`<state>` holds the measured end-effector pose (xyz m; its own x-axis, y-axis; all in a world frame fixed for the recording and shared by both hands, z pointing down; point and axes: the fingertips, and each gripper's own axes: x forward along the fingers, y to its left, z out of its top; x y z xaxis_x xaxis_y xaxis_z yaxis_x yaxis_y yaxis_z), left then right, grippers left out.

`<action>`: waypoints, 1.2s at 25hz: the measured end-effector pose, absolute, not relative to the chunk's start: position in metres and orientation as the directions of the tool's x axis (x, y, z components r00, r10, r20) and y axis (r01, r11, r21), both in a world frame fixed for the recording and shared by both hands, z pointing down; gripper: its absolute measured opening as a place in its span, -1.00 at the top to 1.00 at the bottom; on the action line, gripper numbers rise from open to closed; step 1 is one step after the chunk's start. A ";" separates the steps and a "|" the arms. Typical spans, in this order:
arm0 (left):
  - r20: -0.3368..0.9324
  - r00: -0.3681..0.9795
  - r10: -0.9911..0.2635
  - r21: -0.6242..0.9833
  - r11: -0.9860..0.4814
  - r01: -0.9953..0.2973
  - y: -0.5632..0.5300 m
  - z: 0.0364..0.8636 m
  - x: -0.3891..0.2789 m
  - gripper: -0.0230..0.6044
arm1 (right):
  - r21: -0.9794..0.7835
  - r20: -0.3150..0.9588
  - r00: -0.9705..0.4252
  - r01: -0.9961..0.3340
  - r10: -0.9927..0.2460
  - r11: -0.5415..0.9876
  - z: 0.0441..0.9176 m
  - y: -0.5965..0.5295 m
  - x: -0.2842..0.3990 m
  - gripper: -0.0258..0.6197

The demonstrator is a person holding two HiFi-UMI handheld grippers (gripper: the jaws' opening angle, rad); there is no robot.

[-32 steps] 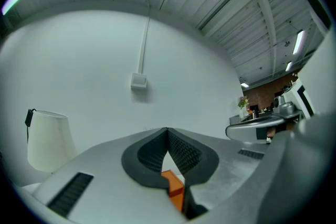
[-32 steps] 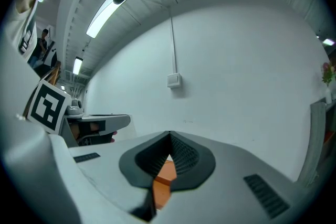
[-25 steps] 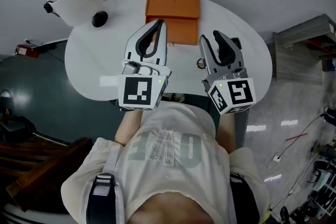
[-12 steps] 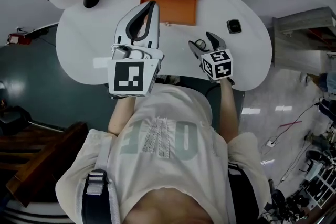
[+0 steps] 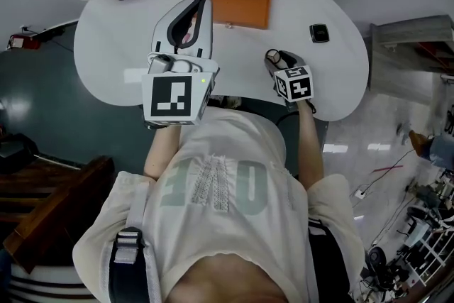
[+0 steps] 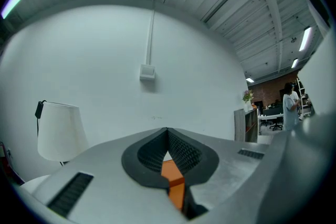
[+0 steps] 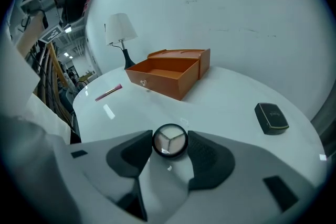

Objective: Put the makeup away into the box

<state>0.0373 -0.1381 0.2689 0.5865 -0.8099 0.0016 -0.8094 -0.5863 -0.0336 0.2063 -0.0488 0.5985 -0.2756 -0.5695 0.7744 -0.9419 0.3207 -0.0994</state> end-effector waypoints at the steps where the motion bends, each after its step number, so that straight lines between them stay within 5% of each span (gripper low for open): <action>1: 0.005 0.585 -0.811 -0.036 -0.584 -0.811 -0.138 0.269 0.036 0.90 | -0.100 0.776 -0.278 -0.940 -0.566 0.326 0.598 -0.048 0.206 0.25; 7: 0.016 0.578 -0.816 -0.047 -0.578 -0.814 -0.141 0.268 0.035 0.90 | -0.074 0.694 -0.294 -0.937 -0.658 0.341 0.551 -0.069 0.200 0.25; 13: 0.010 0.571 -0.821 -0.052 -0.571 -0.820 -0.144 0.266 0.037 0.90 | 0.014 0.408 -0.327 -0.931 -0.852 0.364 0.417 -0.094 0.174 0.25; 19: 0.004 0.560 -0.829 -0.048 -0.559 -0.828 -0.148 0.266 0.035 0.90 | 0.057 0.215 -0.364 -0.922 -0.906 0.383 0.339 -0.094 0.141 0.25; 25: 0.006 0.535 -0.845 -0.041 -0.535 -0.844 -0.154 0.267 0.025 0.90 | 0.046 0.215 -0.403 -0.906 -0.889 0.422 0.337 -0.105 0.124 0.25; 30: 0.009 0.484 -0.875 -0.035 -0.484 -0.875 -0.156 0.269 0.004 0.90 | -0.005 0.337 -0.455 -0.876 -0.824 0.482 0.375 -0.158 0.100 0.25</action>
<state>0.0044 -0.1560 0.2690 0.4836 -0.8753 0.0087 -0.8746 -0.4836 -0.0354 0.0999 -0.1583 0.3746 -0.4554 -0.8238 0.3374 -0.8760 0.4823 -0.0047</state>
